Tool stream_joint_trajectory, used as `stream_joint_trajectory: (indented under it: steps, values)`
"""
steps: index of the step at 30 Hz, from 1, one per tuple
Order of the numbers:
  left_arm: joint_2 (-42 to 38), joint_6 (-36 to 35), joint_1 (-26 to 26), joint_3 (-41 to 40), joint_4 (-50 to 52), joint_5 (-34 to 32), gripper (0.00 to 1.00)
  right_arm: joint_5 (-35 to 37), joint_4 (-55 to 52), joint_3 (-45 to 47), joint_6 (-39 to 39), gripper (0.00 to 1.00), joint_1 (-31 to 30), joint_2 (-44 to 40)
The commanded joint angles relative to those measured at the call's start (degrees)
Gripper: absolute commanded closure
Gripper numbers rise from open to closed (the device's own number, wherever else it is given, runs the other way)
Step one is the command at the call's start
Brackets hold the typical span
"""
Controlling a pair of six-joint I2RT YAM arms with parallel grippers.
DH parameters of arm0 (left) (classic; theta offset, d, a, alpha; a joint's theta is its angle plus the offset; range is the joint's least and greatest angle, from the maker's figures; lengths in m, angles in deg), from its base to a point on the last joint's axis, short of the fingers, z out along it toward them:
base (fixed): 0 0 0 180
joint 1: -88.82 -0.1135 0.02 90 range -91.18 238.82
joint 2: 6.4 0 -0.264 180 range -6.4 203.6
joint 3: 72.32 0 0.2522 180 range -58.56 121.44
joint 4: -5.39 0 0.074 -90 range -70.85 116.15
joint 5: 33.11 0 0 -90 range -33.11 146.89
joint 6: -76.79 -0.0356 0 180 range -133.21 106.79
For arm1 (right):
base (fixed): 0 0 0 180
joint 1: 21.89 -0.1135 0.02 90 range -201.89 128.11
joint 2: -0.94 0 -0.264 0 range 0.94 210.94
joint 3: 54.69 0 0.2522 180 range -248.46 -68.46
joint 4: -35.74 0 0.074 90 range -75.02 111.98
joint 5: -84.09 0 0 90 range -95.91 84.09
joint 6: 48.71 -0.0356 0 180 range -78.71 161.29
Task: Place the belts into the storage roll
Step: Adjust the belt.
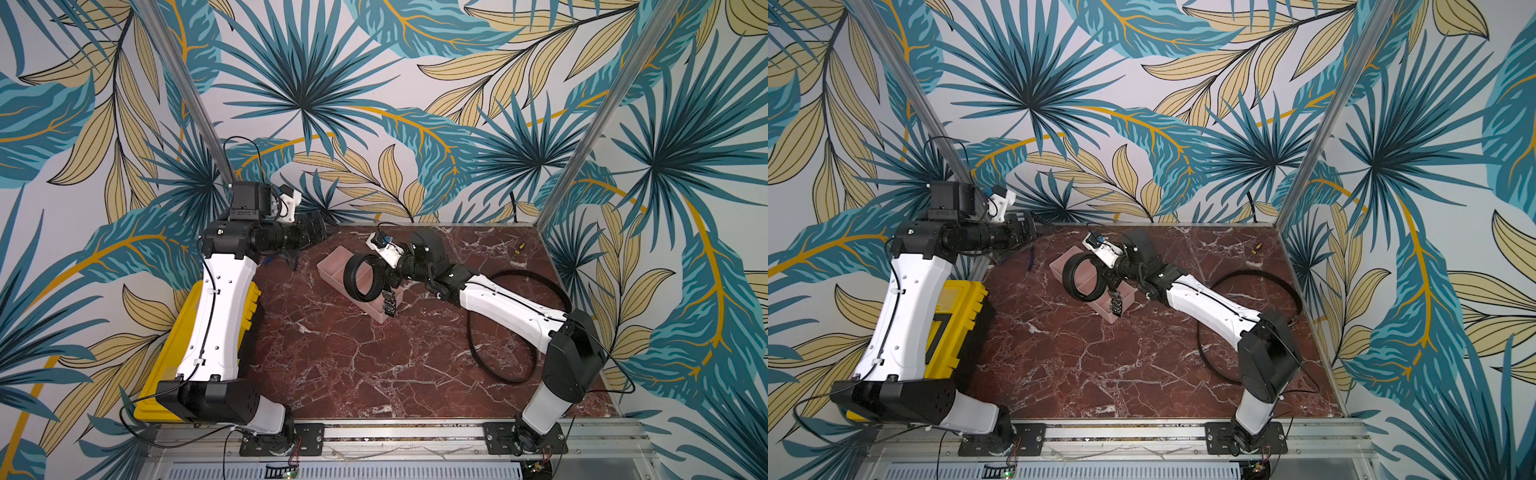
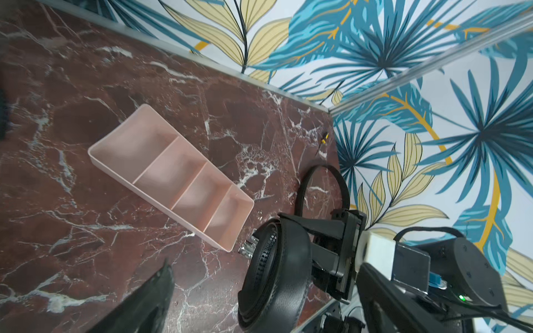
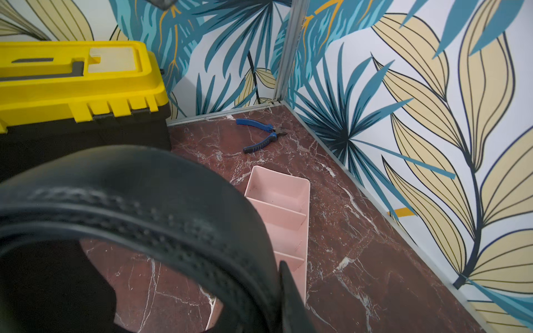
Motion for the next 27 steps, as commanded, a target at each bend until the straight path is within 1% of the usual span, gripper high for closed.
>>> stream_joint_trajectory:
  steps: [1, 3, 6, 12, 16, 19, 23, 27]
  values:
    - [-2.5, -5.2, 3.7, -3.3, 0.2, 3.3, 0.0, 0.9, 0.2, 1.2, 3.5, 1.0, -0.9, -2.7]
    - [-4.2, -6.0, 5.1, -5.9, 0.1, 2.7, 0.01, 0.9, -0.2, 1.5, 5.0, 1.0, -1.5, -3.3]
    - [-7.7, -6.5, 5.2, -10.7, 0.2, 2.1, 0.05, 1.5, -0.1, 1.8, 6.1, 1.0, -1.8, -3.9]
    - [-13.1, -7.3, 5.3, -18.6, 0.2, 4.2, 0.06, 1.7, 0.9, 2.4, 9.2, 1.0, -1.8, -5.0]
    - [-13.6, -8.6, 6.6, -20.0, 0.2, 4.1, 0.07, 0.0, 0.6, 2.1, 9.6, 1.0, -1.8, -5.3]
    - [-13.4, -9.9, 7.8, -19.9, 0.2, 2.7, 0.07, -1.6, -0.6, 1.6, 9.6, 1.0, -1.8, -5.6]
    - [-12.6, -11.2, 10.0, -18.5, 0.2, -1.9, 0.09, -3.3, -2.7, 1.4, 9.4, 1.0, -2.1, -6.6]
    - [-11.2, -13.2, 13.3, -16.4, 0.1, -7.1, 0.1, -4.4, -3.7, 2.1, 9.1, 1.0, -2.3, -8.1]
